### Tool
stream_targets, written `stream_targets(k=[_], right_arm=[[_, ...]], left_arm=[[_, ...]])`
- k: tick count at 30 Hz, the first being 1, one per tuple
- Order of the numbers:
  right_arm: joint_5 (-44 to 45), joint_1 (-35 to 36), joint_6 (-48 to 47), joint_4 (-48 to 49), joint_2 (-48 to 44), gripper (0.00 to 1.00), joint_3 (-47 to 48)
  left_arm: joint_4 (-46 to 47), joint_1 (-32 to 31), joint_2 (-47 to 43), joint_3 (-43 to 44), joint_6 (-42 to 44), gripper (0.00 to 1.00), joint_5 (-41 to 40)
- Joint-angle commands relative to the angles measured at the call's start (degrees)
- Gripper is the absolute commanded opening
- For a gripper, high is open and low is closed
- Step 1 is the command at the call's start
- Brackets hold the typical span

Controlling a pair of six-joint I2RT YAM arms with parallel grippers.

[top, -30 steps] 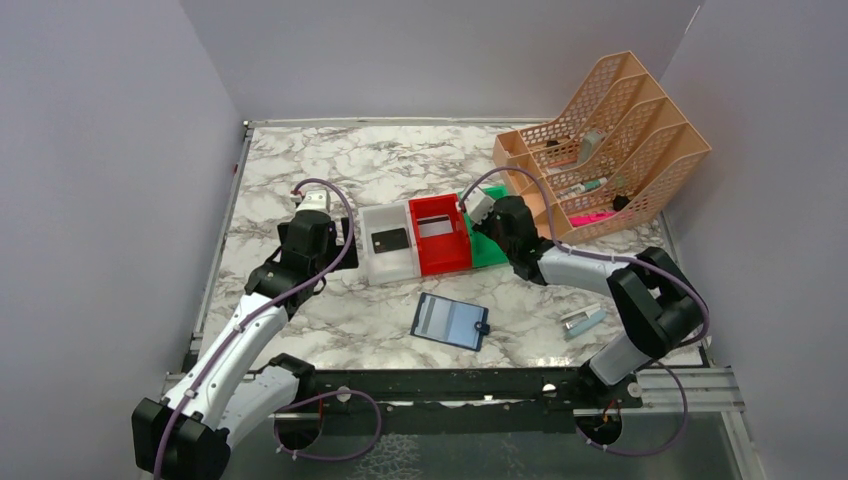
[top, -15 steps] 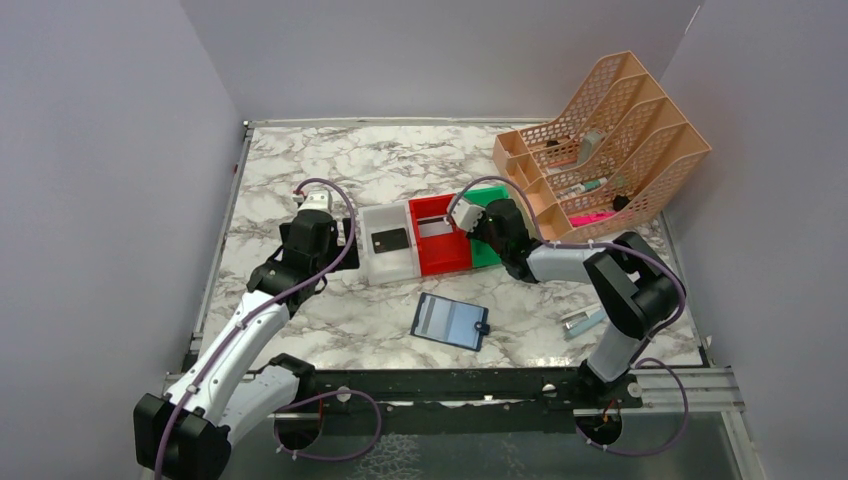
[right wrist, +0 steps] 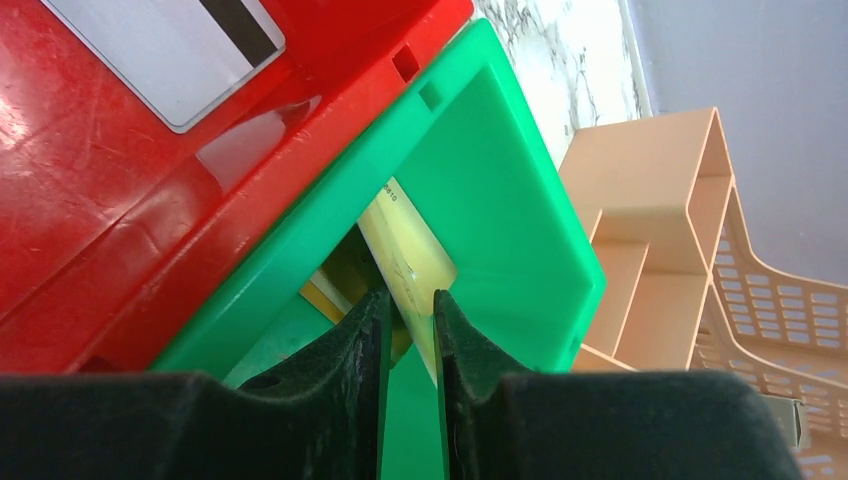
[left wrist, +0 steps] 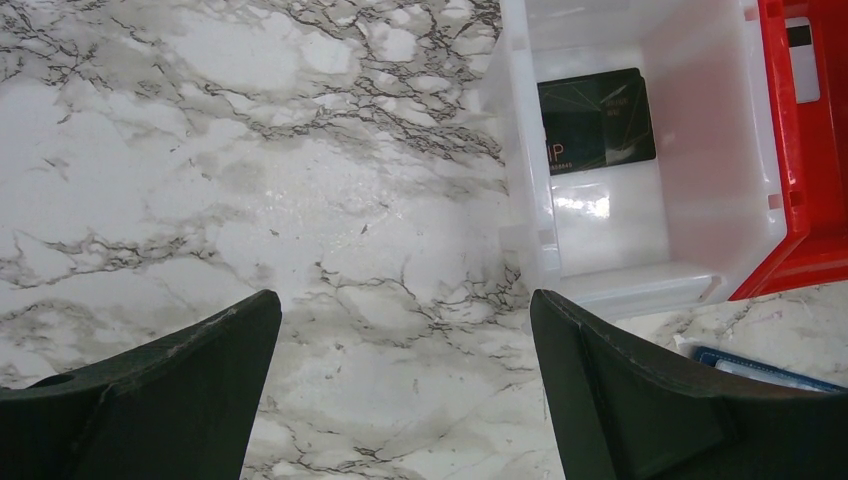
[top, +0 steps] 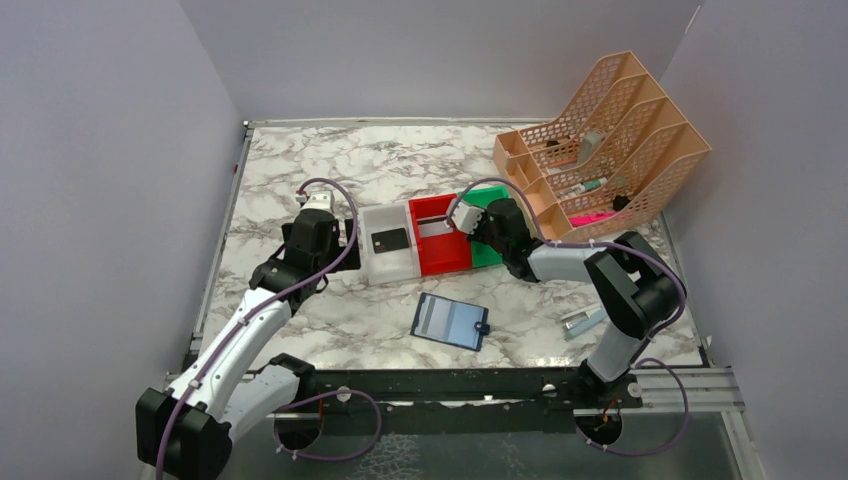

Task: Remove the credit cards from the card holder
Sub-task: Place the credit card in the storage box.

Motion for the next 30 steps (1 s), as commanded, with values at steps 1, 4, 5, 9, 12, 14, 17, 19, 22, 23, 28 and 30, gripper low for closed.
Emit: stream_targets(k=[1,4,5,9,12,14,17,19,22,23,28,30], right_arm=[[-0.4,-1.1,-0.3,0.1,0.3,0.27,-0.3],[0.4,-1.5,-0.4,0.5,0.7,0.28,-0.3],[0.5,-1.5,-0.4,0.3,0.8,0.28,-0.2],[-0.1,-1.6,-0.4,-1.5,0.7,0.28,0.1],[0.8,-1.7,0.2,-1.6,0.9,0.28,0.3],[0.5,-1.7,1.2,-3.1,0.8,0.35,0.7],[0.1,-1.7,2.4,-3.5,0.5,0.41,0.6],[0.6,-1.8,2.9,-3.2,0.7,0.41,0.7],[3.0,-2.0,3.3,-2.5,1.5,0.41,1.3],[3.7,-2.0,3.4,-2.0,1.7,0.41,1.5],[7.7,-2.1,8.2,-0.8,0.6,0.41,3.3],[7.5,-2.1,14.2,-3.0,-2.0,0.41,4.5]], left_arm=[[1.4,0.4,0.3,-0.2,0.7,0.99,1.8],[1.4,0.5,0.4,-0.3,0.7,0.99,1.8],[1.4,0.5,0.5,-0.3,0.7,0.99,1.8],[1.4,0.5,0.9,-0.3,0.7,0.99,2.0],[1.5,0.5,1.2,-0.2,0.7,0.99,2.1],[1.5,0.5,1.4,-0.2,0.7,0.99,2.4],[1.5,0.6,1.5,-0.1,0.8,0.99,2.5],[1.5,0.6,1.5,-0.2,0.7,0.99,2.4],[1.4,0.6,1.3,-0.2,0.7,0.99,2.4],[1.4,0.6,1.3,-0.2,0.7,0.99,2.3],[1.5,0.6,1.2,-0.2,0.7,0.99,2.5],[1.4,0.6,1.4,-0.2,0.8,0.99,2.6]])
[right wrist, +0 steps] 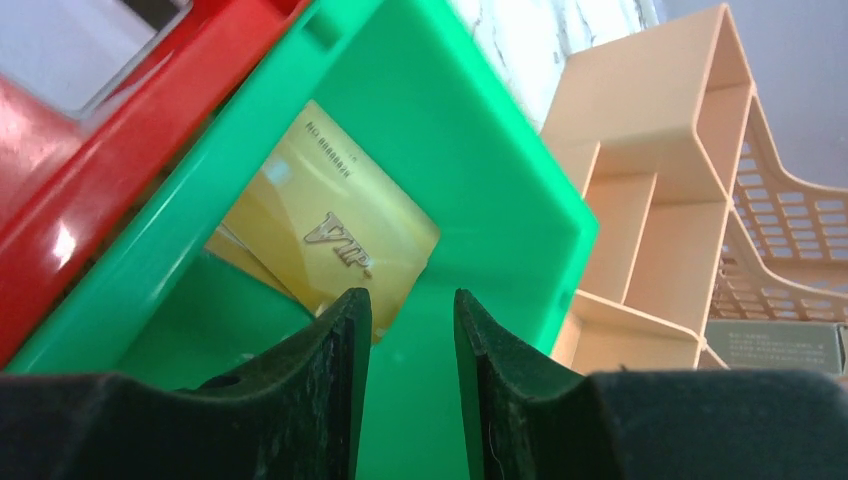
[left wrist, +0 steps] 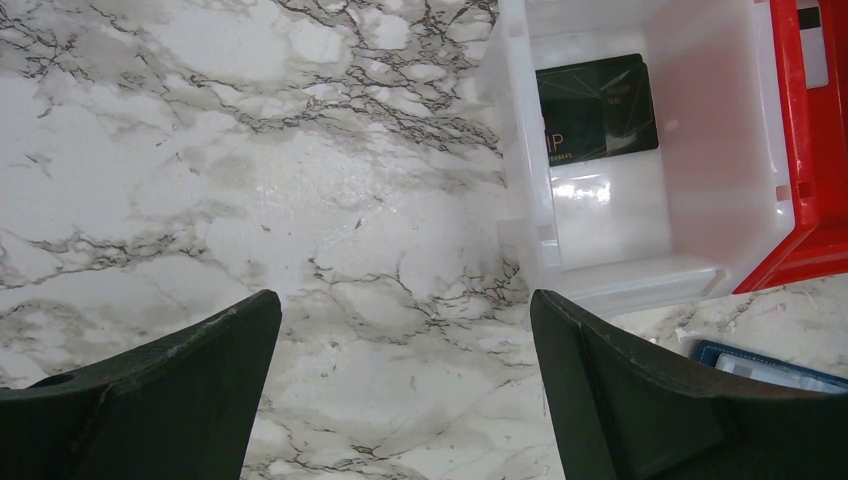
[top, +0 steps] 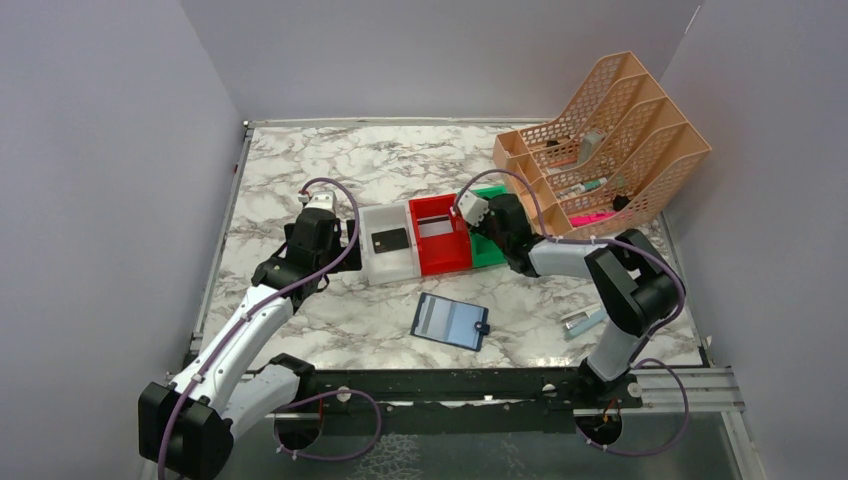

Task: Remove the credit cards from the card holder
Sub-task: Place the credit card in the storage box.

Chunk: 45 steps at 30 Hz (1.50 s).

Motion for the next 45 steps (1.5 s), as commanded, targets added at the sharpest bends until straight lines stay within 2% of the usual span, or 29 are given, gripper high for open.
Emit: stream_targets(k=[1,6,8,11,13,21,34,45], right_arm=[[2.7,-0.4,13.7,-3.6,-4.1,0.40,4.4],[-0.4,-0.4,42.4,-26.8,-6.7,0.25,13.7],[-3.4,-0.4,50.1,-36.8,-5.1,0.18,17.6],[-6.0,-0.4,56.7,-41.8,-3.2,0.08,18.5],[-5.8,-0.4,59.6,-42.1,-2.3,0.06,17.8],[-3.8,-0.4,63.0,-42.5,4.8,0.06,20.5],[12.5,-0.6,65.1,-41.7,10.0,0.09,23.0],[12.6,-0.8,65.0,-39.7,12.2,0.09,25.0]], left_arm=[[1.4,0.3,-0.1,-0.2,0.7,0.99,1.4],[1.4,0.3,-0.3,-0.2,0.8,0.99,1.4],[1.4,0.4,-0.2,-0.2,0.8,0.99,1.4],[1.5,0.4,0.0,-0.1,0.9,0.99,1.7],[1.5,0.4,0.2,-0.1,0.9,0.99,1.8],[1.6,0.4,0.0,-0.2,0.9,0.99,1.7],[1.5,0.4,0.2,-0.1,0.9,0.99,1.8],[1.5,0.5,0.3,-0.1,0.9,0.99,1.8]])
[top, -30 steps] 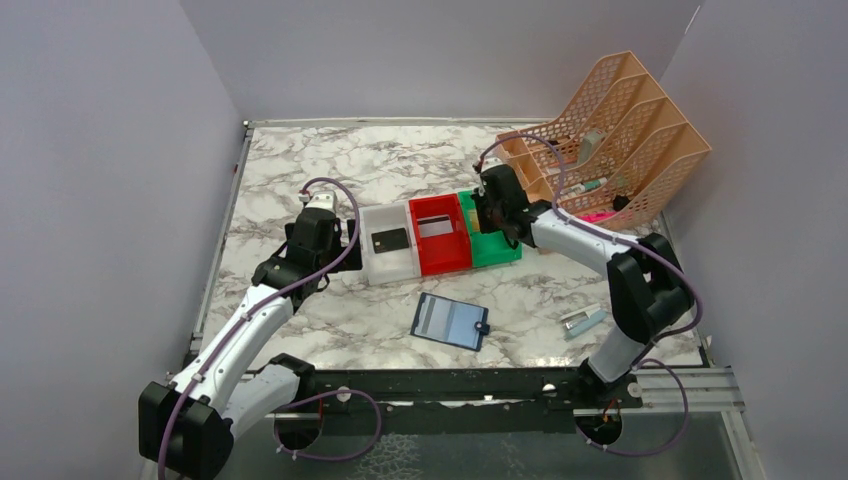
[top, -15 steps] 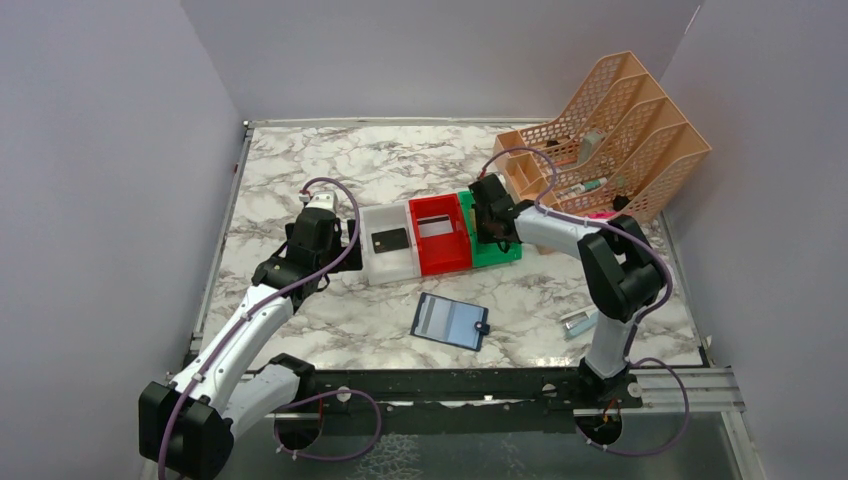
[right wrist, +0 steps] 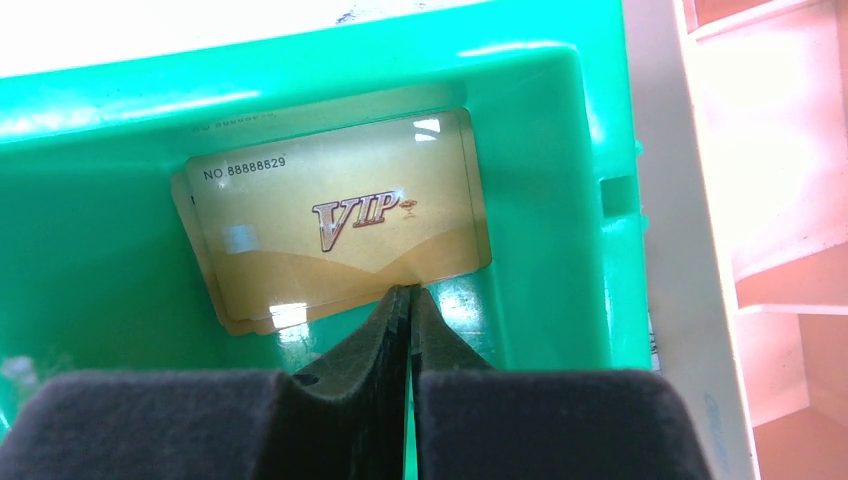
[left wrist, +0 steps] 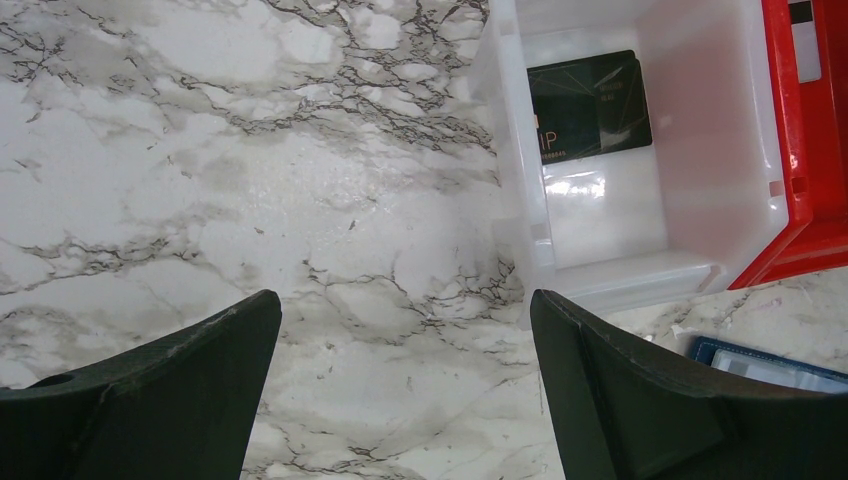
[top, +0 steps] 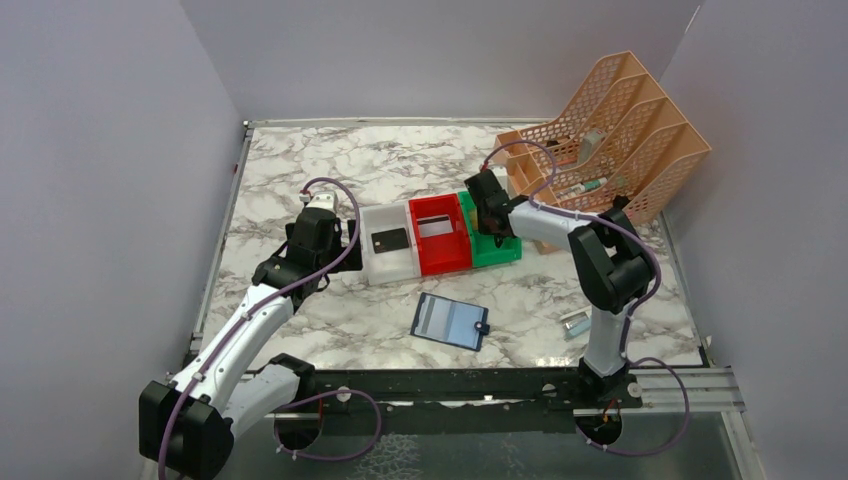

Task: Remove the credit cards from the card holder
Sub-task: Place the credit card in the storage box.

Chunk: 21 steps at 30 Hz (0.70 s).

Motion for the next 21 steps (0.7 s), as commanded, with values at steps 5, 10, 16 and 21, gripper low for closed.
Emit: stream_targets(k=[5,10,16,21], right_arm=[[-1.5,-0.4,0.9,-0.2,-2.8,0.09,-2.8],[-7.4,-0.4,0.2,-0.7,-13.1,0.16,-5.7],[-13.7,0.4,4.3,-0.2,-26.9,0.35,-14.4],[-14.6,8.2,9.8,0.5,-35.6,0.44,-21.7]], left_arm=[[1.1,0.4,-0.2,-0.1,0.4,0.99,0.9],[1.1,0.4,-0.5,-0.1,0.6,0.99,0.8],[1.4,0.4,-1.9,-0.3,0.7,0.99,0.2],[1.6,0.4,-3.0,-0.5,0.5,0.99,-0.6]])
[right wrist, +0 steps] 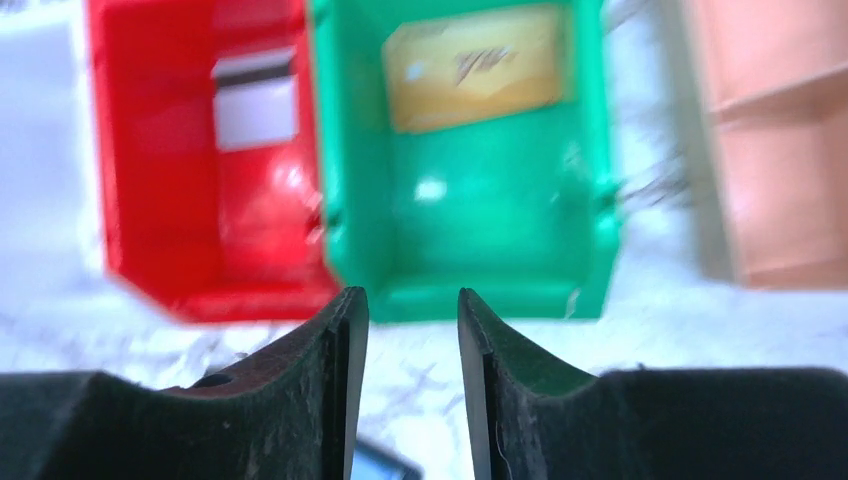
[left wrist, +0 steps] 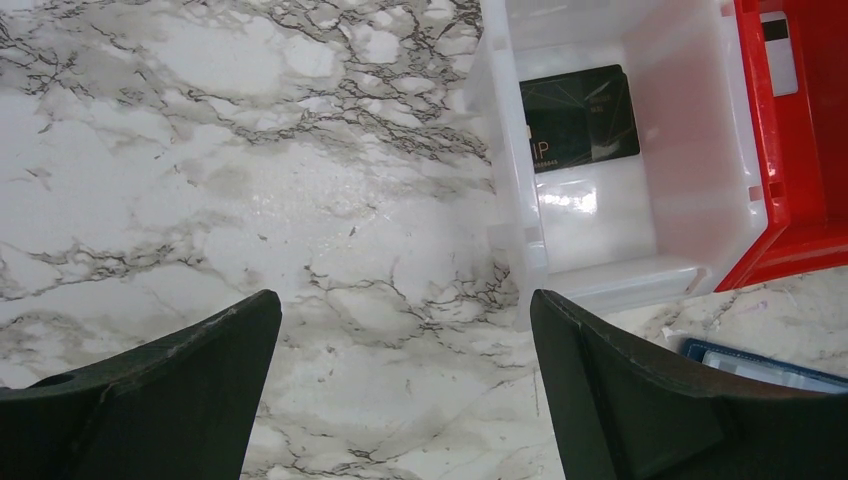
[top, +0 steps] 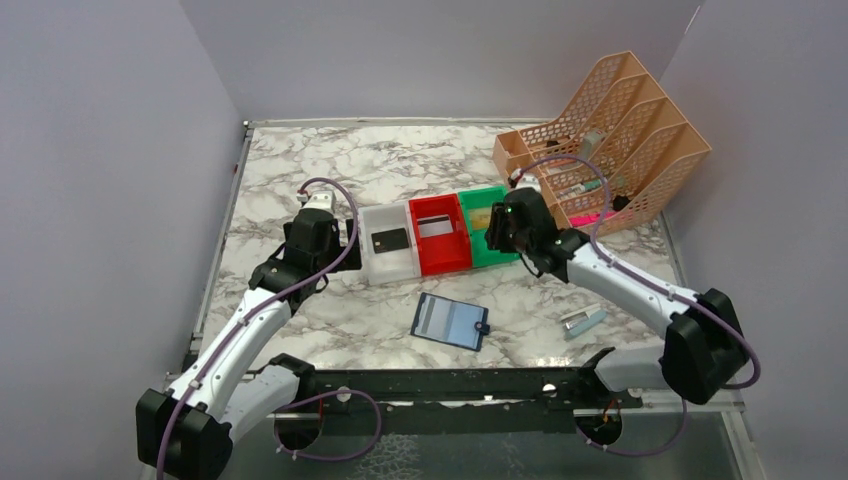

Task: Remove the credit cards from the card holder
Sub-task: Place the credit card in the storage box, then remove the credit card from the card holder.

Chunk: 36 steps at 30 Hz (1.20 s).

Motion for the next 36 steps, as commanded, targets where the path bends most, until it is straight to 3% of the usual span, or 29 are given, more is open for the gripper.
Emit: stream_targets(k=[1,5,10,15,19,29,36], right_arm=[[-1.1,9.9,7.1,-0.6,-4.2,0.46,-5.1],[8.7,22.3,14.3,-2.9,-1.1,0.52,-4.6],[14.5,31.2,21.6,-3.8,7.4,0.57,-0.9],[17.8,35.1,26.8,-5.5,13.6,0.75,2.5],[18.2,36.8,30.0,-7.2,17.0,0.80,4.3],[21.5,39.3,36.0,-17.2,27.1,0.78,10.1],[20.5,39.6,35.3,-12.1,23.1,0.62,5.5]], left_arm=[[1.6,0.4,-1.8,-0.5,0.3,0.99,-0.6],[1.6,0.4,-1.9,-0.6,0.3,0.99,-0.8],[1.6,0.4,-2.0,-0.6,0.3,0.99,-0.9],[1.7,0.4,-2.2,-0.6,0.3,0.99,-0.8],[1.7,0.4,-2.1,-0.7,0.4,0.99,-0.7],[1.7,0.3,-1.6,-0.6,0.5,0.99,-0.1],[1.8,0.4,-1.4,-0.6,0.5,0.99,0.0]])
